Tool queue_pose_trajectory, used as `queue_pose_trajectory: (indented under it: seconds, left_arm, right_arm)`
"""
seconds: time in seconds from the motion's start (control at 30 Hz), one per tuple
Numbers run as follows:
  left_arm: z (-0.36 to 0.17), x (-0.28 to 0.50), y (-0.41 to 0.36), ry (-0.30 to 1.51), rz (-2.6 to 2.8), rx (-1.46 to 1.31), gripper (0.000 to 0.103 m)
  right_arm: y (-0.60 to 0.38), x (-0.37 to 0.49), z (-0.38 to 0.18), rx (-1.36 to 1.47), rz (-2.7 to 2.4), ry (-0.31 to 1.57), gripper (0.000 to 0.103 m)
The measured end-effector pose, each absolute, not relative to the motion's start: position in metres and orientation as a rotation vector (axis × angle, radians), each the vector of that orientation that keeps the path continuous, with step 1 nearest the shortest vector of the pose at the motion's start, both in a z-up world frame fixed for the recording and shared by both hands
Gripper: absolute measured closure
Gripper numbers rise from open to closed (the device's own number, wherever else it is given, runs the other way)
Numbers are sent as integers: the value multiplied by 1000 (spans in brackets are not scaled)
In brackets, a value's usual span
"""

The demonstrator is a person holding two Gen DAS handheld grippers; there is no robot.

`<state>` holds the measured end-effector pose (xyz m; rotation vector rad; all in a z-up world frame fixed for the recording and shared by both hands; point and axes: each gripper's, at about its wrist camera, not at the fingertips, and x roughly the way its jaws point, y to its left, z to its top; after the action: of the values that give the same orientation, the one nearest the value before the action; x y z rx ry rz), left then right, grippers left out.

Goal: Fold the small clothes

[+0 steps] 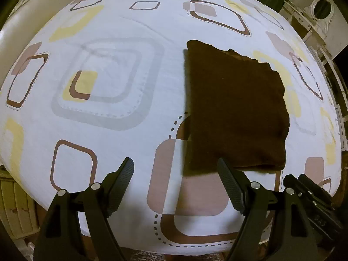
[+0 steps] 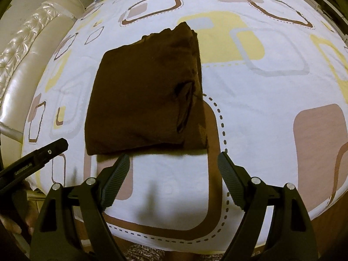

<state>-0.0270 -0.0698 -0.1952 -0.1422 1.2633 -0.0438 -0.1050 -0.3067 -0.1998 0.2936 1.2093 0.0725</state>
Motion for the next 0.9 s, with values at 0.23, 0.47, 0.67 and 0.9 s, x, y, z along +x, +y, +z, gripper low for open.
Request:
queue_pose_trajectory:
  seconds: [0.23, 0.47, 0.67, 0.9]
  left_arm:
    - [-195, -27, -74, 1262, -39, -134, 25]
    - [-195, -27, -78, 1265, -43, -128, 25]
    - [-195, -28, -80, 1268, -37, -124, 25]
    - [-195, -28, -80, 1264, -36, -123, 25]
  right_arm:
    - [-306, -105, -200, 298, 78, 1209, 20]
    - [-308, -108, -199, 304, 78, 1209, 20]
    - [-309, -107, -199, 304, 79, 1209, 20]
    - [-309, -109, -199, 304, 82, 1207, 20]
